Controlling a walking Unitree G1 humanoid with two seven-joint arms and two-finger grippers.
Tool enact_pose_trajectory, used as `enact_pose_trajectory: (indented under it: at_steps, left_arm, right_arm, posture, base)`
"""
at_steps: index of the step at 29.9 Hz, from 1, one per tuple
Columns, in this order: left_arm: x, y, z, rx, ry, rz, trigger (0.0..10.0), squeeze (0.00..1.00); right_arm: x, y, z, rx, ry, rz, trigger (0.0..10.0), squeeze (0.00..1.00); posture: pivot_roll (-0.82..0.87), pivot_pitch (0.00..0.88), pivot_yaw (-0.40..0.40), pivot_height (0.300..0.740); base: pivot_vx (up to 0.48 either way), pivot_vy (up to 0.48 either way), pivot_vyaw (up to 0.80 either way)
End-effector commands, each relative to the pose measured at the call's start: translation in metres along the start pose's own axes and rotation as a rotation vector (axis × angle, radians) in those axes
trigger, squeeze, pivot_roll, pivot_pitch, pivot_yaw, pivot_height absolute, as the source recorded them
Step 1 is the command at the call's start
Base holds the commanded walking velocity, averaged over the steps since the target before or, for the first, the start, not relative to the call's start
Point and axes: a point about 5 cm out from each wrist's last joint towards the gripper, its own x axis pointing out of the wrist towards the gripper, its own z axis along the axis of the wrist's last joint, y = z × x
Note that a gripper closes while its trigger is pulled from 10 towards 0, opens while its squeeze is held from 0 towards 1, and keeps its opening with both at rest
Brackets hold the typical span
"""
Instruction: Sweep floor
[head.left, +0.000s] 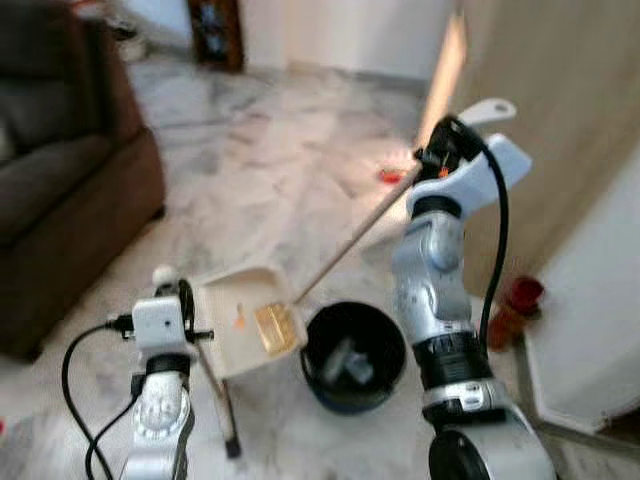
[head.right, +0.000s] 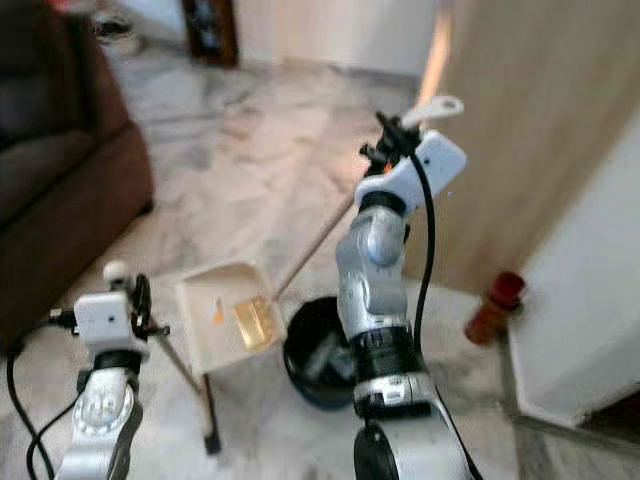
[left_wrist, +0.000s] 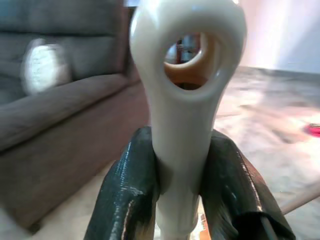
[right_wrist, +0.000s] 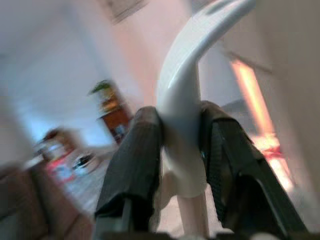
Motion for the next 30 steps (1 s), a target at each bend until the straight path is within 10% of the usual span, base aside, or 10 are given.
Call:
enact_pose_trajectory:
  at_steps: [1, 30]
  left_arm:
    - [0.0040, -0.0012, 0.0093, 0.010, -0.051, -0.005, 10.0, 0.00]
    - [0.0051, 0.0013, 0.0155, -0.001, -0.089, 0.007, 10.0, 0.00]
  right_arm:
    - [-0.0018, 0.0208, 0.0103, 0.122, -0.039, 0.009, 10.0, 0.00]
    - [0.0022, 0.0206, 0.0089, 0.150, 0.002, -0.010, 10.0, 0.00]
  posture:
    - [0.14, 0.000, -0.043, 0.740]
    - [0.14, 0.000, -0.047, 0.740]
  base:
    - [0.307, 0.000, 0.80]
    - [0.000, 0.000, -0.77]
